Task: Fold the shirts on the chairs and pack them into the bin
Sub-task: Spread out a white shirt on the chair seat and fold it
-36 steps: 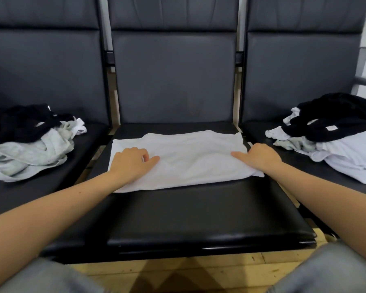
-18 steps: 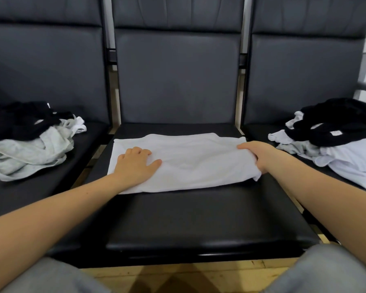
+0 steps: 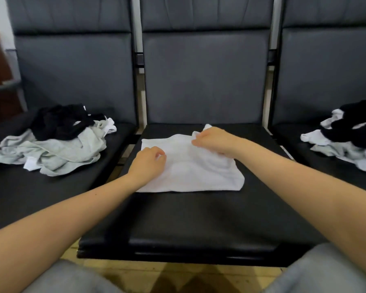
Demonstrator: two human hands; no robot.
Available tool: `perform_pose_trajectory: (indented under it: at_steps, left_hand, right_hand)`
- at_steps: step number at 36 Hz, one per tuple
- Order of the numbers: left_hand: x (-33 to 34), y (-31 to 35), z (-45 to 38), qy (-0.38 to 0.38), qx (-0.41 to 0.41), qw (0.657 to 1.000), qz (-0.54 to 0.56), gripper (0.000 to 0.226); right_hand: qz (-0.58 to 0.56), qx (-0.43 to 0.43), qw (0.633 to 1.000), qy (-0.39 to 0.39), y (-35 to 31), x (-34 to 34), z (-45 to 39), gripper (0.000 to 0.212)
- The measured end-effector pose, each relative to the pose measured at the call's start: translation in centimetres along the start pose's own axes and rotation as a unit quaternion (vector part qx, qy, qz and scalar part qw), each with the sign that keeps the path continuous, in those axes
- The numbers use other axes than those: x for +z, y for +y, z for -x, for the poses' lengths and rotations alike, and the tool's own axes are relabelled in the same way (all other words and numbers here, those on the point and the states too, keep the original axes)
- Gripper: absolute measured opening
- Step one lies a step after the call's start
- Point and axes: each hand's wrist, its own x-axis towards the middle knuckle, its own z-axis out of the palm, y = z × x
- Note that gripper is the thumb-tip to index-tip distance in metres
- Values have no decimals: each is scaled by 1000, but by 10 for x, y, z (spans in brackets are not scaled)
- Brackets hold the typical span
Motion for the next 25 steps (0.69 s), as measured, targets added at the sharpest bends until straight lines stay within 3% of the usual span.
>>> perform_pose_trajectory:
  at_steps: [2, 4, 10, 14, 18, 21, 23, 25]
  left_hand:
    - [-1, -1, 0, 0, 0, 1000, -7, 28]
    - [0, -2, -2, 2, -9, 1000, -7, 31]
    - [5, 10, -5, 15, 3, 1000, 6, 30]
    - [10, 33, -4, 34, 54, 997, 35, 28]
    - [20, 56, -9, -4, 55, 998, 8, 57]
    - [27, 66, -19, -38, 71, 993, -83, 71]
    - [31, 67, -30, -27, 85, 990, -114, 49]
    - [31, 67, -42, 20, 74, 997, -32, 21]
  right_hand:
    - [-28, -7, 997, -69, -5, 7, 3, 30]
    - [-120, -6, 989, -88, -5, 4, 7, 30]
    - [-226, 98, 966, 81, 29, -25, 5, 24]
    - [-202, 159, 961, 97, 70, -30, 8, 26]
    - [-168, 176, 966, 82, 89, -25, 8, 25]
    - [-102, 133, 983, 77, 93, -17, 9, 21]
    - [-54, 98, 991, 74, 94, -11, 9, 24]
    - [-26, 77, 994, 77, 94, -7, 7, 29]
